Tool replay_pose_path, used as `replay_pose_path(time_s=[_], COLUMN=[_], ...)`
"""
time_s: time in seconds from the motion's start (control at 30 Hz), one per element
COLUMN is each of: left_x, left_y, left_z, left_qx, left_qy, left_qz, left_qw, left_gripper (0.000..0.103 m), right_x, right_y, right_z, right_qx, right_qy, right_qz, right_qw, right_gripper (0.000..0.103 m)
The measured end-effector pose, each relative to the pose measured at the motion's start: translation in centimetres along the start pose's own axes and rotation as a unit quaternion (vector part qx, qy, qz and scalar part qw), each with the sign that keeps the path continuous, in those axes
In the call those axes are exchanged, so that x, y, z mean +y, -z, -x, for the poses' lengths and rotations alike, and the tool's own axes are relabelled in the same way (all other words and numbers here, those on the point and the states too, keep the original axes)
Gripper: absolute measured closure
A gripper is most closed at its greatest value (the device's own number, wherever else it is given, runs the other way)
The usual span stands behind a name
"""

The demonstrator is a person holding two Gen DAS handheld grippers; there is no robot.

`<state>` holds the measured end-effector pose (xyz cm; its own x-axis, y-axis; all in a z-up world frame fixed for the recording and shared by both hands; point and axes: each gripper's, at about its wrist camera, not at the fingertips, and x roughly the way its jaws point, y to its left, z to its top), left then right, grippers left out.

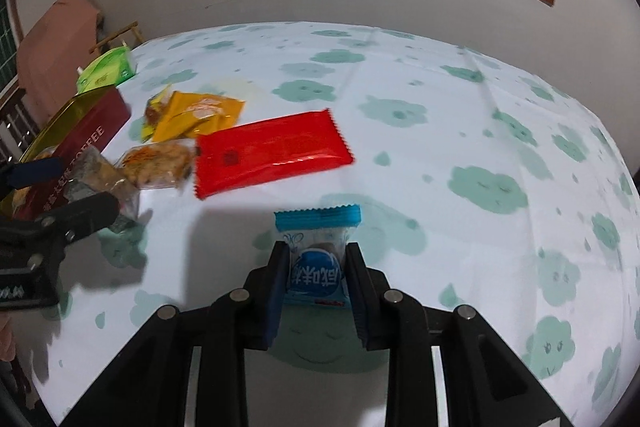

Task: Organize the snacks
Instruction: 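Grasp the dark seaweed snack box with the left tool while the right tool holds the candy, then carry the seaweed box into the tin and open the left tool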

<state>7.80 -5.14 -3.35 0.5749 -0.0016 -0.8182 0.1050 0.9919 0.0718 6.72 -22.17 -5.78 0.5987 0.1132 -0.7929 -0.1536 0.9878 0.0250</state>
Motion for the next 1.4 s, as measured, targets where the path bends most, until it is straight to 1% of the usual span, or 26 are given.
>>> replay_pose_path(time_s=[0.1,0.13,0.17,0.2,0.27,0.33,0.43,0.67,0.8,0.9,1.13,1.23,1.4], left_x=[-0.3,-0.4,-0.4,-0.3,0.0,0.4,0.7,1.1,1.3,1.3,2.2,3.2,5.7], left_y=[-0.2,-0.3,-0.3,-0.3,-0.3,-0.1,-0.1,0.3,0.7,0.8,0.5,0.2,-0.3], left_z=[-0.6,-0.8,-1.0,-1.2,-1.6,-1.9,-1.9,-1.5,-0.6,0.4,3.9,5.5,6.5], left_qx=[0.005,0.008,0.011,0.015,0.024,0.033,0.033,0.04,0.037,0.029,-0.007,-0.026,-0.036], left_qy=[-0.007,-0.01,-0.013,-0.014,-0.012,-0.003,0.005,0.009,0.014,0.018,0.02,0.015,0.003], left_qz=[-0.003,-0.005,-0.005,-0.003,0.003,0.009,0.016,0.015,0.008,0.0,-0.018,-0.023,-0.015], left_qw=[1.0,0.9999,0.9998,0.9998,0.9996,0.9994,0.9993,0.9991,0.9992,0.9994,0.9996,0.9993,0.9992], left_gripper=[0.022,0.028,0.036,0.04,0.057,0.065,0.066,0.068,0.068,0.068,0.068,0.068,0.068], right_x=[-0.1,0.0,0.0,0.0,-0.1,-0.1,-0.1,-0.1,0.0,0.2,0.4,0.5,0.7], right_y=[0.2,0.2,0.2,0.3,0.4,0.4,0.6,0.6,0.6,0.6,0.5,0.5,0.5], right_z=[0.0,0.0,0.0,0.0,0.1,0.1,0.2,0.2,0.2,0.1,0.1,0.0,0.0], right_qx=[-0.004,-0.006,-0.007,-0.008,-0.01,-0.013,-0.016,-0.016,-0.016,-0.015,-0.014,-0.014,-0.013], right_qy=[-0.002,-0.001,-0.001,-0.001,-0.003,-0.004,-0.004,-0.002,0.002,0.008,0.017,0.02,0.025], right_qz=[-0.004,-0.004,-0.006,-0.008,-0.009,-0.011,-0.012,-0.014,-0.013,-0.01,-0.004,-0.001,0.002], right_qw=[1.0,1.0,1.0,1.0,1.0,1.0,1.0,1.0,1.0,1.0,1.0,1.0,1.0], right_gripper=[0.074,0.074,0.074,0.074,0.074,0.074,0.074,0.074,0.074,0.074,0.074,0.074,0.074])
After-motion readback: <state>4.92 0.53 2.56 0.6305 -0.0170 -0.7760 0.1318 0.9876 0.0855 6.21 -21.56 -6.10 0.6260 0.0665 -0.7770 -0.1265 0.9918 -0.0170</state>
